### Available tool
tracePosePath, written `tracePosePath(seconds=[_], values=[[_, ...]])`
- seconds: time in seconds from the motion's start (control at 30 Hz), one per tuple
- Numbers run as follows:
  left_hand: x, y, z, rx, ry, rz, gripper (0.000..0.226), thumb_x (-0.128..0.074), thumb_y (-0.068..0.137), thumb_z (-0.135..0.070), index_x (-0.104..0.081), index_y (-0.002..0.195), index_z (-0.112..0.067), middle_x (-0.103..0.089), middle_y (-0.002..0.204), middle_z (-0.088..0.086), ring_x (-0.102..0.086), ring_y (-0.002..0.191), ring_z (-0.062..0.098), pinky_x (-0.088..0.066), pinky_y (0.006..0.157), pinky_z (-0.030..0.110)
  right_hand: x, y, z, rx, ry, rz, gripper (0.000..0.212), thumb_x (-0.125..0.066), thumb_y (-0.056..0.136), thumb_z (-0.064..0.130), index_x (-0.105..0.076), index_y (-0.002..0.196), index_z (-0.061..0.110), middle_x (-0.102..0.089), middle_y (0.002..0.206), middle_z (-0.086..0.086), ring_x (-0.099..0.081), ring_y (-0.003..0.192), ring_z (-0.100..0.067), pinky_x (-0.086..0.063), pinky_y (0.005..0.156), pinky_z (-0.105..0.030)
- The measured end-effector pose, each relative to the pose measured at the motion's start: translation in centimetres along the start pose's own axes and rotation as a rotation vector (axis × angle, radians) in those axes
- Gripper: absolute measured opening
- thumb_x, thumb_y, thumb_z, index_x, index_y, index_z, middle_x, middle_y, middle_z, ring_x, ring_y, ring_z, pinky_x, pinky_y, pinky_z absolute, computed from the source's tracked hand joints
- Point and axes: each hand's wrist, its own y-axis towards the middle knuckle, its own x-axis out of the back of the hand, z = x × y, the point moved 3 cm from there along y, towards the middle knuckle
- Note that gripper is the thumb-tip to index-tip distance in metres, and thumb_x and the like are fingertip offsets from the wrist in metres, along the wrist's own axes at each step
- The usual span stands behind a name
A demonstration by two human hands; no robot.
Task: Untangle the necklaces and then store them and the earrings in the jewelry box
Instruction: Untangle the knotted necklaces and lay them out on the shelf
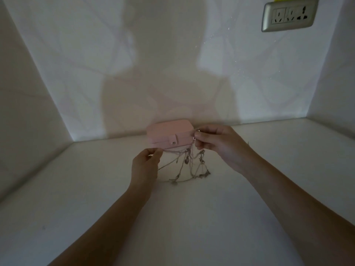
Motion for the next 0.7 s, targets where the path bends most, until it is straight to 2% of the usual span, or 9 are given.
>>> tracePosePath(seconds=[0.07, 0.13, 0.2, 0.27, 0.33, 0.4, 0.5, 0.6, 0.7], values=[[0.1, -0.2, -0.1, -0.048, 0.124, -0.009, 0.008, -0.060, 0.092, -0.022, -0.067, 0.096, -0.018, -0.057, 0.072, -0.003, -0.048, 0.062, 0.013, -0.038, 0.058, 0.025, -0.4, -0.1, 0.1, 0.007, -0.019, 0.048, 0.015, -0.056, 0.093, 0.003, -0.070, 0.091, 0.005, -0.061, 0.066, -0.002, -0.056, 0.058, -0.012, -0.050, 0.063, -0.022], [-0.4, -0.7, -0.5, -0.086, 0.105, 0.081, 0.015, -0.060, 0.091, -0.015, -0.067, 0.103, -0.021, -0.064, 0.084, -0.005, -0.056, 0.072, 0.007, -0.041, 0.063, 0.019, -0.7, -0.4, 0.1, -0.009, -0.057, 0.074, 0.016, -0.055, 0.094, 0.007, -0.071, 0.094, 0.008, -0.060, 0.070, -0.002, -0.054, 0.053, -0.014, -0.050, 0.059, -0.025], [-1.4, -1.2, -1.1, -0.117, -0.011, 0.271, 0.023, -0.061, 0.089, -0.010, -0.067, 0.108, -0.020, -0.069, 0.101, -0.005, -0.061, 0.089, 0.005, -0.044, 0.075, 0.014, -0.9, -0.7, 0.2, -0.001, -0.119, 0.094, 0.018, -0.053, 0.096, 0.010, -0.070, 0.100, 0.010, -0.059, 0.071, -0.005, -0.052, 0.046, -0.014, -0.048, 0.049, -0.023], [-2.4, -1.9, -1.5, -0.142, -0.119, 0.460, 0.028, -0.065, 0.083, -0.015, -0.067, 0.111, -0.016, -0.070, 0.110, -0.001, -0.063, 0.103, 0.011, -0.047, 0.090, 0.020, -1.4, -0.9, 0.3, 0.036, -0.188, 0.127, 0.019, -0.051, 0.098, 0.014, -0.070, 0.105, 0.015, -0.060, 0.063, -0.009, -0.047, 0.039, -0.014, -0.042, 0.041, -0.022], [-3.4, -2.8, -1.6, -0.151, -0.210, 0.613, 0.029, -0.067, 0.082, -0.018, -0.068, 0.109, -0.008, -0.072, 0.104, 0.008, -0.066, 0.101, 0.018, -0.050, 0.093, 0.028, -1.6, -1.0, 0.4, 0.066, -0.233, 0.139, 0.021, -0.051, 0.099, 0.018, -0.069, 0.107, 0.019, -0.056, 0.054, -0.012, -0.042, 0.034, -0.013, -0.036, 0.035, -0.021], [-3.8, -3.4, -1.7, -0.108, -0.282, 0.646, 0.024, -0.069, 0.081, -0.017, -0.068, 0.100, -0.002, -0.071, 0.089, 0.011, -0.068, 0.086, 0.020, -0.054, 0.084, 0.030, -1.7, -1.1, 0.6, 0.069, -0.252, 0.126, 0.021, -0.050, 0.099, 0.021, -0.069, 0.108, 0.021, -0.054, 0.051, -0.012, -0.041, 0.033, -0.011, -0.033, 0.034, -0.020], [-3.7, -3.6, -1.9, -0.036, -0.304, 0.579, 0.019, -0.066, 0.075, -0.021, -0.068, 0.085, -0.005, -0.065, 0.069, 0.006, -0.064, 0.065, 0.015, -0.052, 0.060, 0.024, -1.4, -1.1, 0.9, 0.082, -0.277, 0.090, 0.023, -0.048, 0.100, 0.023, -0.068, 0.111, 0.021, -0.051, 0.043, -0.005, -0.037, 0.029, -0.010, -0.031, 0.033, -0.020], [-3.5, -3.7, -2.0, -0.022, -0.266, 0.549, 0.014, -0.060, 0.087, -0.018, -0.068, 0.093, -0.008, -0.064, 0.068, 0.003, -0.058, 0.053, 0.011, -0.043, 0.044, 0.019, -1.7, -1.3, 1.0, 0.108, -0.339, 0.078, 0.026, -0.045, 0.102, 0.024, -0.068, 0.113, 0.020, -0.049, 0.038, 0.000, -0.037, 0.027, -0.009, -0.032, 0.033, -0.021], [-3.5, -3.7, -2.0, -0.052, -0.230, 0.531, 0.017, -0.058, 0.091, -0.018, -0.068, 0.095, -0.005, -0.070, 0.080, 0.004, -0.062, 0.060, 0.011, -0.045, 0.048, 0.019, -1.9, -1.5, 1.0, 0.123, -0.363, 0.080, 0.027, -0.044, 0.102, 0.024, -0.067, 0.114, 0.019, -0.048, 0.038, -0.001, -0.037, 0.026, -0.009, -0.031, 0.034, -0.021]])
